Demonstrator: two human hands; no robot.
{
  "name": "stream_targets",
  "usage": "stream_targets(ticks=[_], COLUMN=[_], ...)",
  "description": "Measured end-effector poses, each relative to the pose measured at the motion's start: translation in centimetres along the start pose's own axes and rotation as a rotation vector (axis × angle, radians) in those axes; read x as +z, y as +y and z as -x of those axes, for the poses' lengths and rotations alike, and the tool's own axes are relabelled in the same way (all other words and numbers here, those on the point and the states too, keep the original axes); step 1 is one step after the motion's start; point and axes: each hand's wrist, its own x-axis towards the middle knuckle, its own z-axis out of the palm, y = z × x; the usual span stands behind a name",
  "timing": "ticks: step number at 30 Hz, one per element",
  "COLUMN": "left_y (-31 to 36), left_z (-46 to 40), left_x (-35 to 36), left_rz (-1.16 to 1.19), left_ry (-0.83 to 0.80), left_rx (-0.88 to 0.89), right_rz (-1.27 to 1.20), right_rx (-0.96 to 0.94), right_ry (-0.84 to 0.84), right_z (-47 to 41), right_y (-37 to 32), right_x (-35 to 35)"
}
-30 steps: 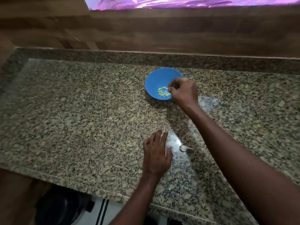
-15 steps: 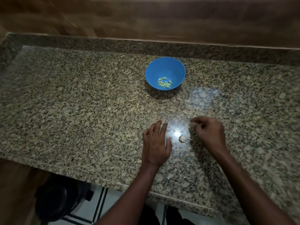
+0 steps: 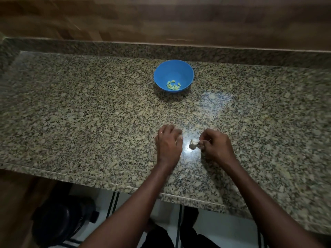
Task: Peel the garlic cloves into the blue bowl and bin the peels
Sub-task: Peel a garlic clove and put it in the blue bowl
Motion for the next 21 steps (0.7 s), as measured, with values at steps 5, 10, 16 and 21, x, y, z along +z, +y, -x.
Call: stream_targets(ticks=[5,10,16,21], left_y=[3.5,4.7,6.3,7.0], left_z=[2.3,3.7,4.3,4.1], left_x=[-3.6,-3.9,-4.3,-4.4], left_rz=[0.631,0.873,0.985,0.935], left_ry=[-0.302,-0.415,-0.394,-0.408], left_rx=[-0.161,-0.294,-0.305,-0.228], right_rz=[-0.173,-0.574,-0.771,-0.784], right_rx=[0.01,0.039,0.169,0.175], right_ry=[-0.107,-0.126,-0.173,-0.189], right_z=[1.4,3.4,5.5,5.1], right_y=[-0.7,-1.1,0.5,0.5], right_x=[-2.5,-4.0,-3.9,-4.6])
